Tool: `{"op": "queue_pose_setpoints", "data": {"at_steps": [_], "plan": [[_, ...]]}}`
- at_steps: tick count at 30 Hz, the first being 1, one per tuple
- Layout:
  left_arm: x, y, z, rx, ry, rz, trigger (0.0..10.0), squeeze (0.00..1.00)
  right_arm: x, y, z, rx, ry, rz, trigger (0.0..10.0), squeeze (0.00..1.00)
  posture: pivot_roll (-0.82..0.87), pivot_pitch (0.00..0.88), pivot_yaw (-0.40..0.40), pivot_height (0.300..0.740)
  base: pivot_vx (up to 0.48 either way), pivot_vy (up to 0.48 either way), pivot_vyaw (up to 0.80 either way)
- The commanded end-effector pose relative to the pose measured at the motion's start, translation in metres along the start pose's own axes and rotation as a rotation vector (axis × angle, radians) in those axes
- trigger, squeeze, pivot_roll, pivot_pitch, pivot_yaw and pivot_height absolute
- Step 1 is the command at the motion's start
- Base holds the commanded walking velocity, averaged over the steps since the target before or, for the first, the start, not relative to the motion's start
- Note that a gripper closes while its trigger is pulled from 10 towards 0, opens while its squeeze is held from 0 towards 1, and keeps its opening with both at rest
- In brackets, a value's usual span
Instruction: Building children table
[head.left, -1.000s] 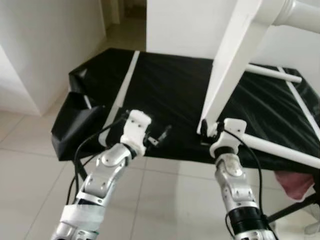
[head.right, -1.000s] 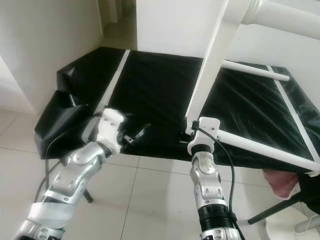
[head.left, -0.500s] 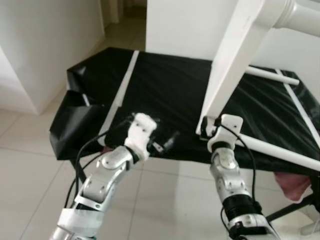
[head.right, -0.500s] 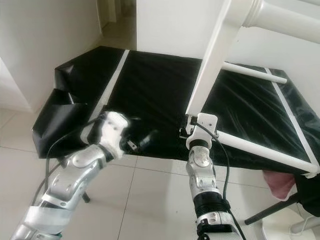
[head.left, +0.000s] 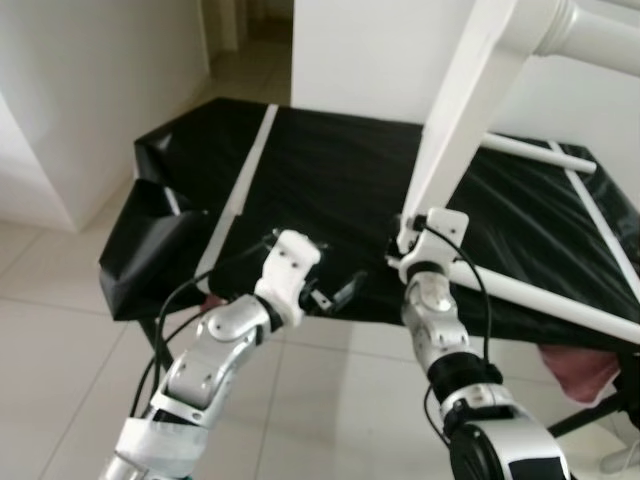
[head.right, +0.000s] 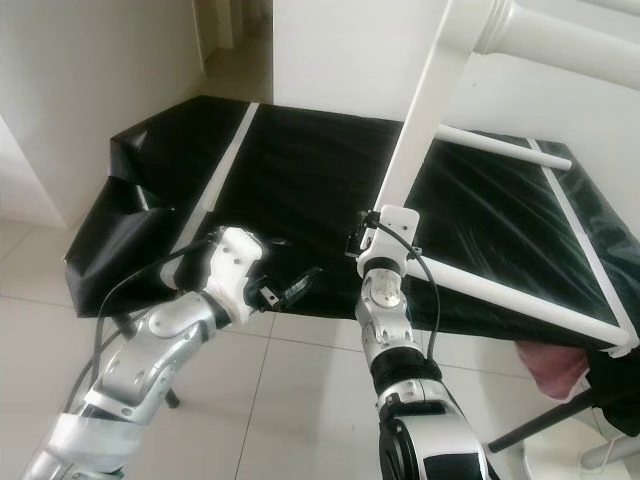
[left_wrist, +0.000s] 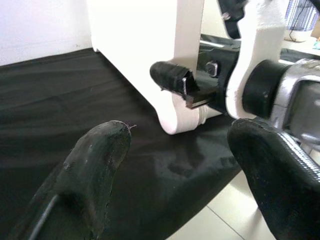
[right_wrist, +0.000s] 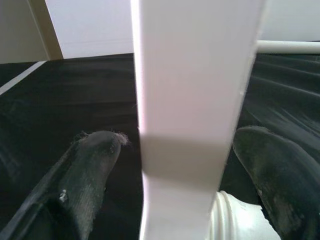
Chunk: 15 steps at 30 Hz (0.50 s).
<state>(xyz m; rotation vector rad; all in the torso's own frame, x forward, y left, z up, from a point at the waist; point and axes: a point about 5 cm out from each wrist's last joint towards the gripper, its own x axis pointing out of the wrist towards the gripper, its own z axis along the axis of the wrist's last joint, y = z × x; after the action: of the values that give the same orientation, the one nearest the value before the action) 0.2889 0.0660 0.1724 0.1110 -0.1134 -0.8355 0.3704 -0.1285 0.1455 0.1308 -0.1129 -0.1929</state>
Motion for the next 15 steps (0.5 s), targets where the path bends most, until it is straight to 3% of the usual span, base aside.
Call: {"op": "queue_pose_setpoints", "data": {"at_steps": [1,15], "plan": [[-0.001,-0.002,0.0,0.004,0.011,-0.022,10.0,0.0,0.0,-0.001,-0.001,0.003,0.001,-0.012,10.0,0.0,0.14,0.0,-0.059,0.74,0.0,0.0,0.0],[-0.001,-0.002,0.001,0.007,0.011,-0.01,10.0,0.0,0.016,0.004,0.01,-0.017,-0.002,-0.077,10.0,0.0,0.14,0.0,-0.064,0.74,0.0,0.0,0.0]]}}
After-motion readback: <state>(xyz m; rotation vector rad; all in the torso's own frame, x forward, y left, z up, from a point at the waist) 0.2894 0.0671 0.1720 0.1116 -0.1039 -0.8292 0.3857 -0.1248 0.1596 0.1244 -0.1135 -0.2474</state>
